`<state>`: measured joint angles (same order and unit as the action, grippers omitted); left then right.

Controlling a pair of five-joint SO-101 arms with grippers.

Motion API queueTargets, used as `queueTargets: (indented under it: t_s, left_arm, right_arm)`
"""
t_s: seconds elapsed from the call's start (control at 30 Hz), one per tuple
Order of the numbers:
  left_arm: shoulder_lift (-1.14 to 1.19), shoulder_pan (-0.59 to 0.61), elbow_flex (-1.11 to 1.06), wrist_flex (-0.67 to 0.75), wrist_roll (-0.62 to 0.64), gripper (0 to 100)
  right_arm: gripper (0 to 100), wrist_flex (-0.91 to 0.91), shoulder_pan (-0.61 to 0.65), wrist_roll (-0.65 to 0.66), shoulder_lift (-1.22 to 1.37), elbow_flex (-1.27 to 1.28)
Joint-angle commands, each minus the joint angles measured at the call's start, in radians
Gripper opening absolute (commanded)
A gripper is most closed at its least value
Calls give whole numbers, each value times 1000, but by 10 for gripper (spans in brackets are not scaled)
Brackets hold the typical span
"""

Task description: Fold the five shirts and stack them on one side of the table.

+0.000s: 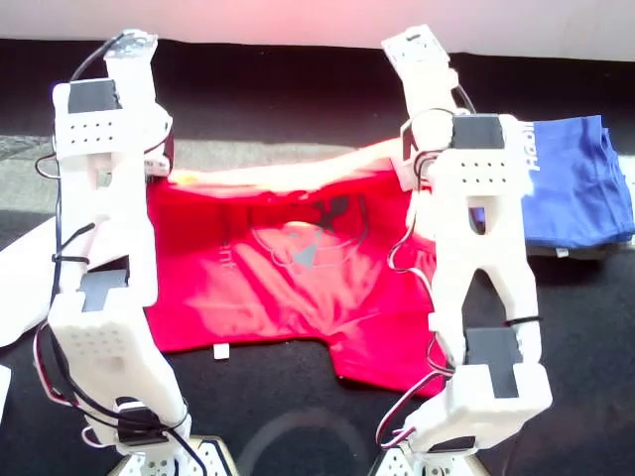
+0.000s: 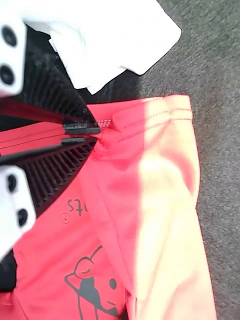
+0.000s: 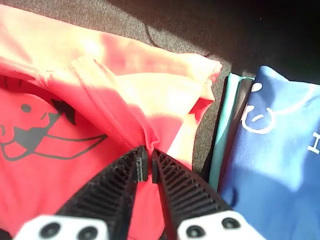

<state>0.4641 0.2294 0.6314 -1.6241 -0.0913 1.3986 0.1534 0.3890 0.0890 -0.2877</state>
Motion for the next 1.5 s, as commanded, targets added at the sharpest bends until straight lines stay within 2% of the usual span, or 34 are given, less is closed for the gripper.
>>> queueTargets:
  t_s: [0.0,0.13,0.27,0.47,0.67,0.8,0.9,0.97,1.1,1.47]
  left_arm:
    - [-68,-36,19,-80,0,9]
    - [-70,-41,18,-133,0,9]
    - [-153,-36,-27,-137,0,9]
    - [-440,-39,-329,-127,-3,9]
    - [-641,-33,-739,61,-43,9]
    - [-716,-31,-926,157,-68,9]
    - [-742,-30,-998,189,-81,9]
    - [-746,-30,-1023,190,-81,9]
    - [-748,-30,-1063,192,-95,9]
    - [-746,-30,-1279,385,-101,9]
  right_arm:
    - [5,77,33,3,-88,-45]
    - [5,159,74,-87,-154,-45]
    - [5,160,82,-149,-259,30]
    - [5,79,79,-149,-495,328]
    - [5,12,71,-143,-723,667]
    - [5,-25,21,-141,-857,852]
    - [5,-16,-35,-133,-946,915]
    - [5,21,-62,-84,-989,923]
    - [5,76,-70,-43,-1038,952]
    - [5,-35,-68,-41,-1044,1181]
